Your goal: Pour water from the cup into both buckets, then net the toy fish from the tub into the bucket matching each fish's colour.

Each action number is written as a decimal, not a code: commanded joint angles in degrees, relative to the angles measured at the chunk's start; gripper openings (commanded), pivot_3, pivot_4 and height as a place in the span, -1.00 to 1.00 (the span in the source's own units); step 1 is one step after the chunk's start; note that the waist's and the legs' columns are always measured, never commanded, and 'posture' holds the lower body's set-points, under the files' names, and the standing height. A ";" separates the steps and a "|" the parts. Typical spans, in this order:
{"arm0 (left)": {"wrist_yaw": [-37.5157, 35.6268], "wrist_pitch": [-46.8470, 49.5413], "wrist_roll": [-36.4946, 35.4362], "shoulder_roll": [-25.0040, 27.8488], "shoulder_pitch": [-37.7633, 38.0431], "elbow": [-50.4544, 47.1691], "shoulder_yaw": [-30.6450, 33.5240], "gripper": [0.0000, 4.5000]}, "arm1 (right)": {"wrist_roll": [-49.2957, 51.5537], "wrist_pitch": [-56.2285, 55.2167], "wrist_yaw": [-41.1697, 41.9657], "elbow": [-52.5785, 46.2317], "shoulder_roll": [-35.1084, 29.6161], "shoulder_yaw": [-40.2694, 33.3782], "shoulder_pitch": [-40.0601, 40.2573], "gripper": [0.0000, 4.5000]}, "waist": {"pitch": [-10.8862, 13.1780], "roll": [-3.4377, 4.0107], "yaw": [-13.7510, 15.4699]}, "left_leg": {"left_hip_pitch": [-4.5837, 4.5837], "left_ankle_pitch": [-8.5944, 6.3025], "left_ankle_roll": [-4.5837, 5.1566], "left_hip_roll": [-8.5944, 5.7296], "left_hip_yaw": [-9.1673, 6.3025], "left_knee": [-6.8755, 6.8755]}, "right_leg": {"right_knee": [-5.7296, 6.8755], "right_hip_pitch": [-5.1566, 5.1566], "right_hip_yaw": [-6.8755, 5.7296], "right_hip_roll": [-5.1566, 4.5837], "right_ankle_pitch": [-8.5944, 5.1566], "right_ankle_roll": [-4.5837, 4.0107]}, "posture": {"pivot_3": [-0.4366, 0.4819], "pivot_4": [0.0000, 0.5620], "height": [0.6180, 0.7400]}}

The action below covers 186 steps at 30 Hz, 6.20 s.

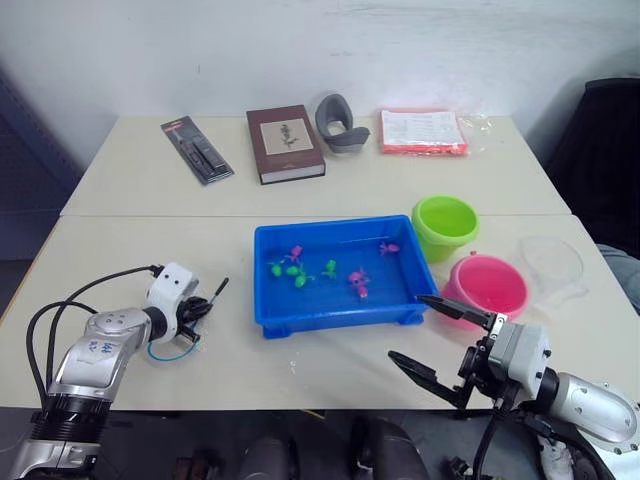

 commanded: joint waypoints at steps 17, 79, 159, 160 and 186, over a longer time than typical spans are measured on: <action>-56.60 -22.25 -6.04 8.03 -27.77 -1.01 -13.67 -0.97 | 43.84 43.46 -18.77 -3.05 -19.42 -2.45 -32.69 1.00 | 0.33 -0.27 -0.55 | -0.55 0.04 0.07 -0.05 -0.20 0.10 | -0.03 -0.26 -0.43 0.05 -0.02 -0.04 | -0.05 -0.47 1.00; -47.92 -18.58 -12.26 -0.55 -36.81 15.36 -0.97 0.98 | 56.68 51.90 -34.76 -2.28 -12.27 -0.98 -34.01 -1.00 | 0.43 -0.44 0.00 | -2.06 0.09 0.15 0.03 -0.90 1.10 | 0.04 -0.97 -0.95 0.65 0.14 0.22 | -0.05 -0.47 1.00; -46.33 -32.30 -8.77 -11.60 -30.09 21.37 -3.09 0.98 | 17.81 36.56 -40.62 -5.72 -4.78 -2.34 -16.03 -1.00 | 0.45 -0.51 0.13 | -2.01 0.12 0.22 -0.01 -0.71 1.14 | 0.05 -0.94 -0.90 0.67 0.23 0.34 | -0.05 -0.47 1.00; -46.60 -32.41 -8.76 -11.79 -30.26 21.62 -3.24 0.98 | 17.95 36.13 -40.30 -7.08 -4.47 -4.04 -14.18 -1.00 | 0.45 -0.51 0.08 | -2.00 0.12 0.22 -0.01 -0.72 1.14 | 0.05 -0.94 -0.90 0.67 0.23 0.34 | -0.05 -0.47 1.00; -52.86 -36.25 -6.45 -19.93 -39.67 34.13 -6.07 0.98 | 3.00 10.89 -26.51 -15.26 10.96 -32.04 28.45 -1.00 | 0.43 -0.50 -0.17 | -1.77 0.09 0.26 -0.04 -0.36 1.02 | 0.10 -0.93 -0.65 0.86 0.25 0.37 | -0.05 -0.47 1.00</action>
